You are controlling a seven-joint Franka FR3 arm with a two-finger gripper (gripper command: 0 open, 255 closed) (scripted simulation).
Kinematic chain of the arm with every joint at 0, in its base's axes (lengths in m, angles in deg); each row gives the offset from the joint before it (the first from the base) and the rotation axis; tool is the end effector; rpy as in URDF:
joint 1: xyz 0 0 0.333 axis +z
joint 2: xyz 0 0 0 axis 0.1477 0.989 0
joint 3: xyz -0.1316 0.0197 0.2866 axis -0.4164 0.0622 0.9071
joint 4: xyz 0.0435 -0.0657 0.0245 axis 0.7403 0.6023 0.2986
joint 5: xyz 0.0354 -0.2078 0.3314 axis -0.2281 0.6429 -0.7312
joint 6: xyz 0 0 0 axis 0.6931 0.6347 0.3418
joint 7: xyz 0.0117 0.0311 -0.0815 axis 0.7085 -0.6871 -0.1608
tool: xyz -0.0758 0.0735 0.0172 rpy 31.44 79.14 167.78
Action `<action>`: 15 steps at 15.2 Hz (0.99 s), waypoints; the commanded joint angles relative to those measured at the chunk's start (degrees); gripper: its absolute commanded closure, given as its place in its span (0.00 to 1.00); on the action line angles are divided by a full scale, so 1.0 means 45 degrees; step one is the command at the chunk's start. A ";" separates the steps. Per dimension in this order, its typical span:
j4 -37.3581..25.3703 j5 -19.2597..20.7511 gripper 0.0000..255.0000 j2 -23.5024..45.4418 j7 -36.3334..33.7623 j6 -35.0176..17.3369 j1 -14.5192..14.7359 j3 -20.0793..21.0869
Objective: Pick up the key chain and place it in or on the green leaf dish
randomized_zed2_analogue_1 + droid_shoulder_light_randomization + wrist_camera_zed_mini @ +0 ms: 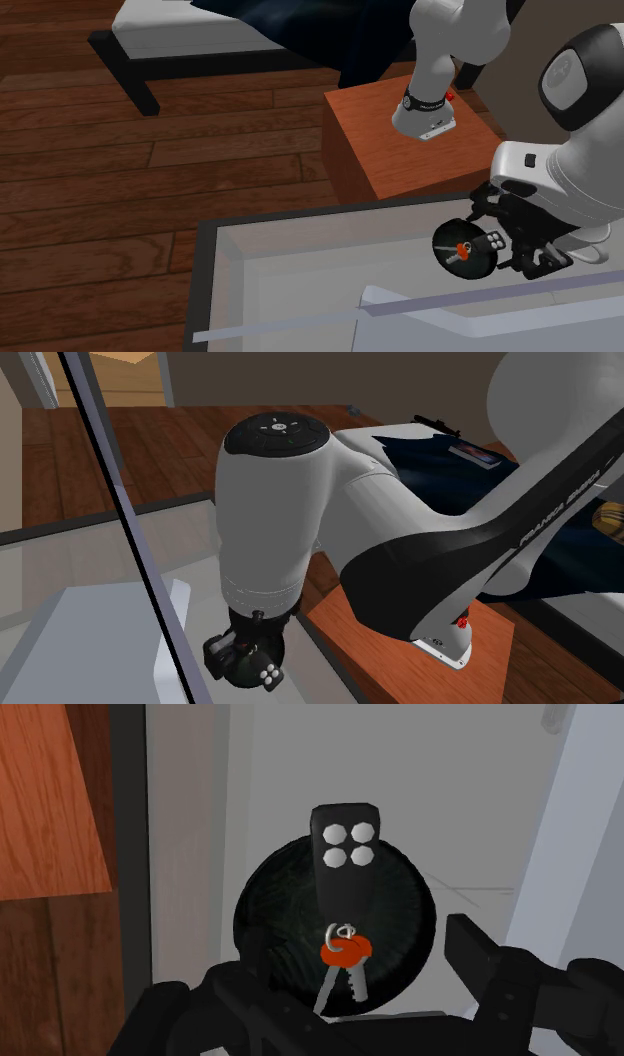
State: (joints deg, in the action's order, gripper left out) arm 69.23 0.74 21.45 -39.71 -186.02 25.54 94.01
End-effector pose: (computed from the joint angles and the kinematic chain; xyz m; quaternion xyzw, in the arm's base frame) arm 0.2083 0.4762 0.3919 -0.9999 0.0156 0.0011 0.0011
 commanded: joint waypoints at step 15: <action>-0.0967 -0.0737 0.00 -0.0970 0.0568 0.1663 0.0022 -0.0282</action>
